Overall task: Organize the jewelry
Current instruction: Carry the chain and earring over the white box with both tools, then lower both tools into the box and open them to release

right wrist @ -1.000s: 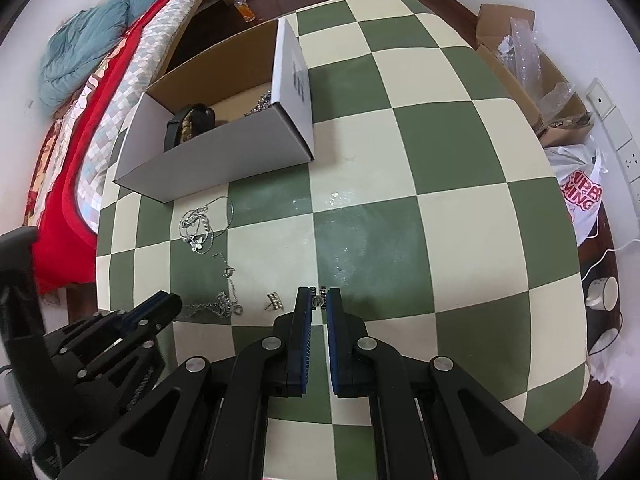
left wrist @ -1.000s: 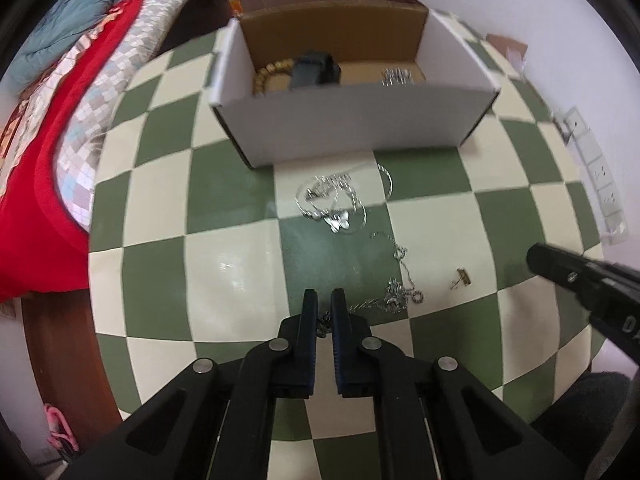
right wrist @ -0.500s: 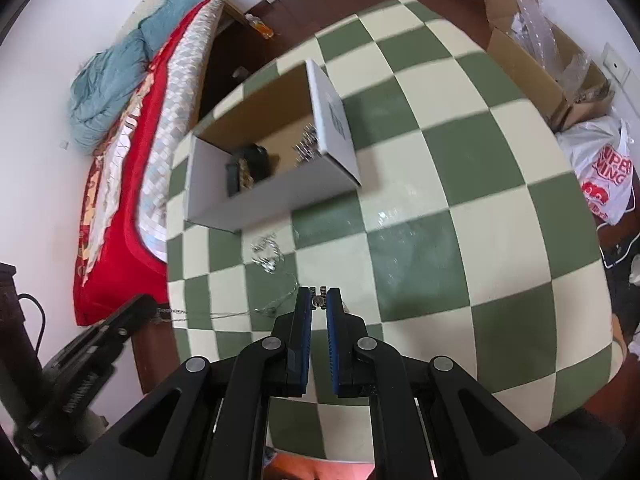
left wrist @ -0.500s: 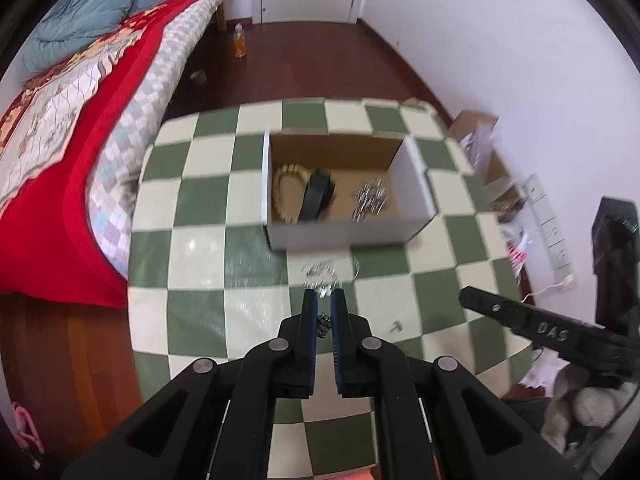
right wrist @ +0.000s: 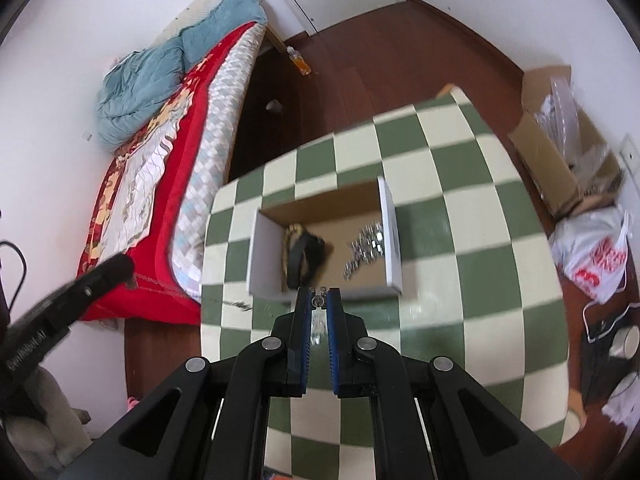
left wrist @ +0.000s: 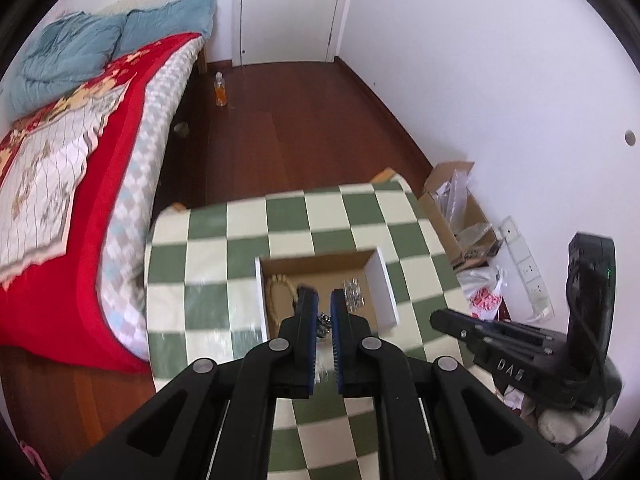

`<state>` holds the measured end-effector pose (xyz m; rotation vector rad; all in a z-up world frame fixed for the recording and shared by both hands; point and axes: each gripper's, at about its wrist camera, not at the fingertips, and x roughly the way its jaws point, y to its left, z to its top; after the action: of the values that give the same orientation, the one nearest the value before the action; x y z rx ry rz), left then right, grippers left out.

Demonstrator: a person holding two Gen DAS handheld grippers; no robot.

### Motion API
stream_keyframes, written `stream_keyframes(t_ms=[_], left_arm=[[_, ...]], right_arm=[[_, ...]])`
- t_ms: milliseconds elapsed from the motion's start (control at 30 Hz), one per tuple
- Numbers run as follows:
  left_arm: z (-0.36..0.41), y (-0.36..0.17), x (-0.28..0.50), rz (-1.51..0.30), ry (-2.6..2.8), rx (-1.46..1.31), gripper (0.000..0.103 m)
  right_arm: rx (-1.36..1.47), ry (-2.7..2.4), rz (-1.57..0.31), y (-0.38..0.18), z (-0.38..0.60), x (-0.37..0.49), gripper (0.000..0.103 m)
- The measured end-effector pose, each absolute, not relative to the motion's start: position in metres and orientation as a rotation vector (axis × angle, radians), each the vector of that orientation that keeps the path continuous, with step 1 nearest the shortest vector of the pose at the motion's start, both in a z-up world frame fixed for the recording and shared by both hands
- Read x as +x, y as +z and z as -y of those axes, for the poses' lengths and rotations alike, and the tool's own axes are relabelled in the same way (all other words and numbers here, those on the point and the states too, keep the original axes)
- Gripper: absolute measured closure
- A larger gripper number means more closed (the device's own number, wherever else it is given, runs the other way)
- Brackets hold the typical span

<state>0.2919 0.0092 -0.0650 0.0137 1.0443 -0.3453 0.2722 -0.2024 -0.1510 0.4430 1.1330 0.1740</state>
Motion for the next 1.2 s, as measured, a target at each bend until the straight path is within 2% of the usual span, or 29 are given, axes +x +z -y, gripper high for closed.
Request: stream_keyframes(t_ms=[200,567,800,933,967,1033,1067,1100,1133,1167,1200], left_arm=[[0.001,-0.074,0.334,-1.080,-0.332,0.058,0.099],[0.011,-0.141,0.391,-1.262,-0.289,0.058,0.098],[-0.008,-0.184,0.415,-1.408,-0.221,-0.055,0.097],[-0.013,-0.197,0.418,-1.444,-0.204,-0.057,0.093],[-0.014,-0.200,0.418,-1.450,-0.195,-0.051,0.090],[-0.016,-0.200,0.418,-1.439,-0.170,-0.032,0.072],[-0.019,-0.199,0.416,-1.423,-0.156,-0.033,0.064],[-0.022,-0.197,0.415,-1.412,-0.143,-0.041,0.048],[-0.024,-0.195,0.414,-1.396,-0.137,-0.047,0.038],[-0.027,-0.192,0.412,-1.372,-0.129,-0.045,0.032],[-0.028,-0.189,0.410,-1.353,-0.112,-0.030,0.020]], right_arm=[[0.394,0.163,-1.140,-0.148,0.196,0.308,0.095],[0.311,0.137,-1.214,-0.186,0.181,0.357,0.095],[0.305,0.137,-1.335,-0.224,0.174,0.395,0.095],[0.277,0.148,-1.419,-0.243,0.163,0.417,0.095],[0.267,0.143,-1.431,-0.247,0.160,0.421,0.095],[0.253,0.142,-1.468,-0.254,0.156,0.427,0.094],[0.252,0.136,-1.477,-0.256,0.156,0.429,0.085],[0.254,0.134,-1.479,-0.256,0.157,0.430,0.065],[0.263,0.133,-1.477,-0.255,0.158,0.430,0.056],[0.273,0.134,-1.469,-0.252,0.160,0.429,0.041],[0.273,0.130,-1.461,-0.250,0.162,0.428,0.038]])
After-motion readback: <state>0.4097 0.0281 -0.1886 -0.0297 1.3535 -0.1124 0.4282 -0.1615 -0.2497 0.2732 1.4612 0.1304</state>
